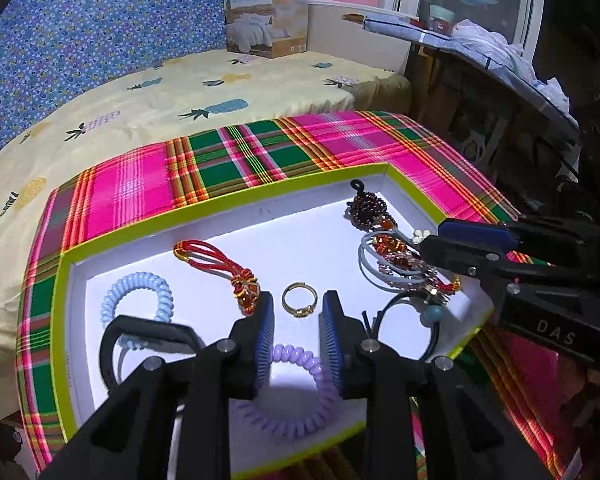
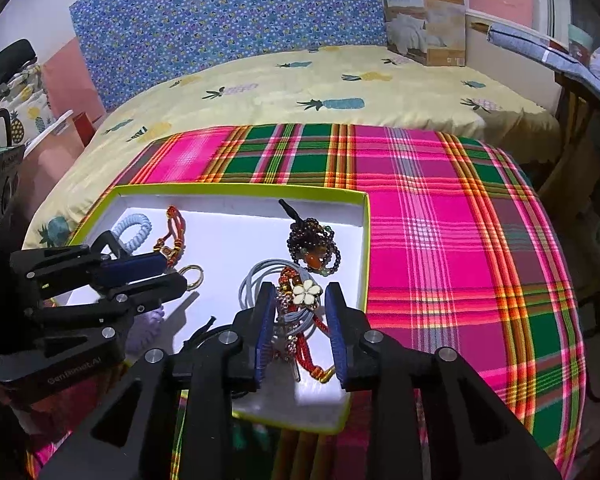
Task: Organize jewelry
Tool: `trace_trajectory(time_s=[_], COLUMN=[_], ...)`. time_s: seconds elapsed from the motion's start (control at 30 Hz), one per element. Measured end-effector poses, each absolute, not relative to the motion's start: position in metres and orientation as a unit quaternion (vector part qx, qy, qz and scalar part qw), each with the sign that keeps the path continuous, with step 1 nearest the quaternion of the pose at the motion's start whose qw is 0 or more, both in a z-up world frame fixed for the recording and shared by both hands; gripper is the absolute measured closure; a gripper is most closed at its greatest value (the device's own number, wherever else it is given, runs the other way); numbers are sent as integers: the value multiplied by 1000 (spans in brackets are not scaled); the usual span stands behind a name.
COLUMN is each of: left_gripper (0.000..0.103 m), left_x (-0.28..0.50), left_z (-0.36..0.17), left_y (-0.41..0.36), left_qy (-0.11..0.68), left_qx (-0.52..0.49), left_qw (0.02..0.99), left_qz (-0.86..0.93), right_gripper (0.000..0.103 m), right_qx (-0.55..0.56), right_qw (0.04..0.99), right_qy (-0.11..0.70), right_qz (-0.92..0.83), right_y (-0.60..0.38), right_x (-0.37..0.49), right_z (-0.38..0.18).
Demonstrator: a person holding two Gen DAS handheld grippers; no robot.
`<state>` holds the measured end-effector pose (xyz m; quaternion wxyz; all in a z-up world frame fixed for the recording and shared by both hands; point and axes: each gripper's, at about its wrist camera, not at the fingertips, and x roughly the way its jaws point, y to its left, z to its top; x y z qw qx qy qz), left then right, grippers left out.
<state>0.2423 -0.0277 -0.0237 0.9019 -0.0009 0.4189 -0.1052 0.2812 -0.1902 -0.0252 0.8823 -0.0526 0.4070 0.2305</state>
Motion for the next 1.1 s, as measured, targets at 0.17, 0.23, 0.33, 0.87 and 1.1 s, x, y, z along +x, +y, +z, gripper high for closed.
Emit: trace_trajectory(time_s=[0.17,0.23,0.33,0.87,1.1], left_gripper=[76,76,76,76,76], left_x=[225,215,199,103,72], left_z=[-12,-7,-1,3,4], left_y=[-26,-25,-23,-5,-2], left_qy=[408,405,401,391,384], left_qx=[-5,-6,-12,-34,-37], left_qw=[907,909,912,919,923], left_qz=[-102,-96,-92,-23,-1], right_gripper=[77,77,77,77,77], right_qx=[-51,-52,-53,-62,-57], right_qw=[887,889,890,897,898], right_qy=[396,392,389,371,368], right_qz=[232,232,231,233,232], right_y=[-194,-196,-197,-198,-198], right_x=[265,254,239,145,117], right_z=[-13,-9,-4,10,10])
